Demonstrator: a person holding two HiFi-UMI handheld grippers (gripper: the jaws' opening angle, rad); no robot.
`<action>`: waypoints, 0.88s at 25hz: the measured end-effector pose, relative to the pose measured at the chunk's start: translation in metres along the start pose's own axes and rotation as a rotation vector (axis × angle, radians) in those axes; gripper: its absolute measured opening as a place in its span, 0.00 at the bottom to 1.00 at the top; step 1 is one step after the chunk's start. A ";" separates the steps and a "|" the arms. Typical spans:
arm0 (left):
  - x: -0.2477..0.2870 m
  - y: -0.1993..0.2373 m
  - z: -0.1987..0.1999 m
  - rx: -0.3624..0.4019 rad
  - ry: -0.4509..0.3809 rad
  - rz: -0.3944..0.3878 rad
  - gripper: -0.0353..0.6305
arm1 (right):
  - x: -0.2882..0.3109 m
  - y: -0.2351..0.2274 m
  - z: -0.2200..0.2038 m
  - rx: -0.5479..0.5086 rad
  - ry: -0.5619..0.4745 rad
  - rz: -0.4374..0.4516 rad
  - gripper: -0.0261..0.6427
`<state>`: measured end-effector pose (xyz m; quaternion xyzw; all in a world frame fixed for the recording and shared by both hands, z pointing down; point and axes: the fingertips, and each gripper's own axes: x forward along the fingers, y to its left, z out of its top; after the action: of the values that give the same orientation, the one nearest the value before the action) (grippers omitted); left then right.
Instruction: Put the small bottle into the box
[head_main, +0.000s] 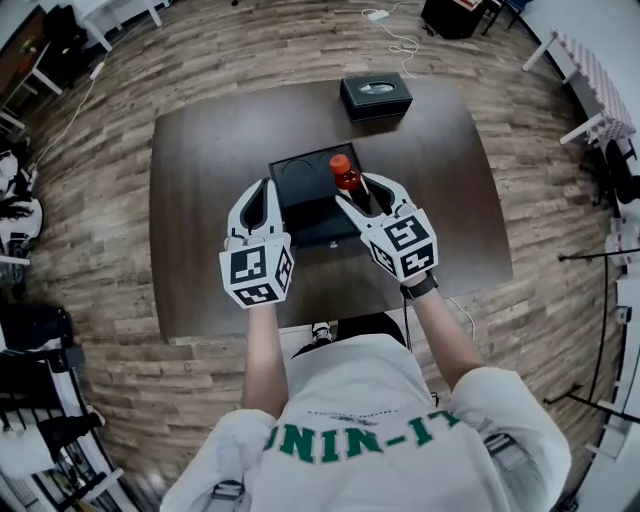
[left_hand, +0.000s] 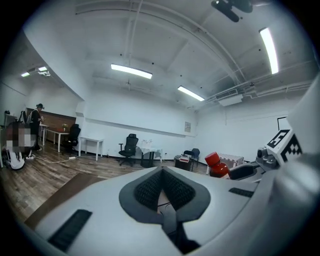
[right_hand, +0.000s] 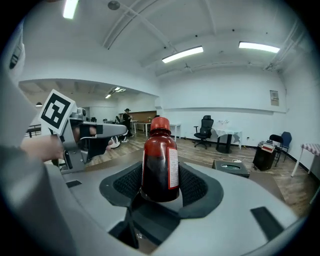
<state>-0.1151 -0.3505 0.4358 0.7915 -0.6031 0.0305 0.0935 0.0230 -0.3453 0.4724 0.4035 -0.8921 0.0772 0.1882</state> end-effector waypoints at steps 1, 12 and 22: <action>0.005 0.000 -0.004 -0.002 0.006 0.001 0.06 | 0.005 -0.002 -0.003 -0.016 0.012 0.023 0.39; 0.028 0.025 -0.048 -0.022 0.053 0.027 0.06 | 0.054 -0.001 -0.054 -0.236 0.201 0.211 0.38; 0.034 0.043 -0.079 -0.035 0.070 0.024 0.06 | 0.091 0.018 -0.140 -0.426 0.393 0.367 0.38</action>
<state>-0.1420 -0.3795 0.5239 0.7810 -0.6093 0.0487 0.1282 -0.0073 -0.3553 0.6373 0.1653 -0.8925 -0.0020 0.4196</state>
